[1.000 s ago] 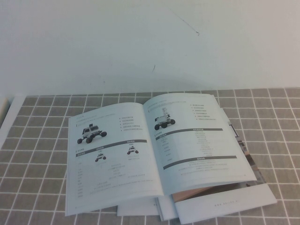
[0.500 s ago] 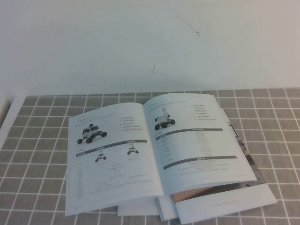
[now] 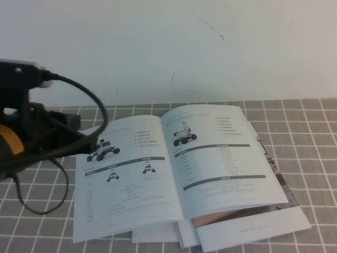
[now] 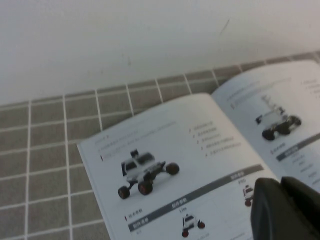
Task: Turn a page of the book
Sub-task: Open the closed book
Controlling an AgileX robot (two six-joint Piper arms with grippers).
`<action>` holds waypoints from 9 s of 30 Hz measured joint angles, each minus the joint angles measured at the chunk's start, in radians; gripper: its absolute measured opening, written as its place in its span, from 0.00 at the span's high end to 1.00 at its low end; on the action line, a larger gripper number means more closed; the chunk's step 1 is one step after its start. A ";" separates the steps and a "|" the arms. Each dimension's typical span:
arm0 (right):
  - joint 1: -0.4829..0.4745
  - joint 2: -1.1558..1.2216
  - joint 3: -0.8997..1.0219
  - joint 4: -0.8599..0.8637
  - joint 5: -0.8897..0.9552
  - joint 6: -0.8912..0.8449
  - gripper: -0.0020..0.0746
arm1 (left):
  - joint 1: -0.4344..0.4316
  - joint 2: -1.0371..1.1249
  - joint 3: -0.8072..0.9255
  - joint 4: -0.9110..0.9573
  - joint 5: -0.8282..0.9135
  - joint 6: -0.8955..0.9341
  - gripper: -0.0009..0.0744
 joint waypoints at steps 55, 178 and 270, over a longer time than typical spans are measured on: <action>0.298 0.941 -0.801 -0.103 0.372 0.097 0.95 | -0.009 0.654 -0.164 -0.206 -0.041 0.024 0.99; 0.242 0.976 -0.816 -0.184 0.580 0.219 0.54 | -0.010 0.943 -0.537 -0.587 0.423 0.654 0.99; 0.152 1.108 -1.116 0.167 0.684 0.199 0.55 | -0.010 0.944 -0.539 -0.595 0.426 0.656 0.99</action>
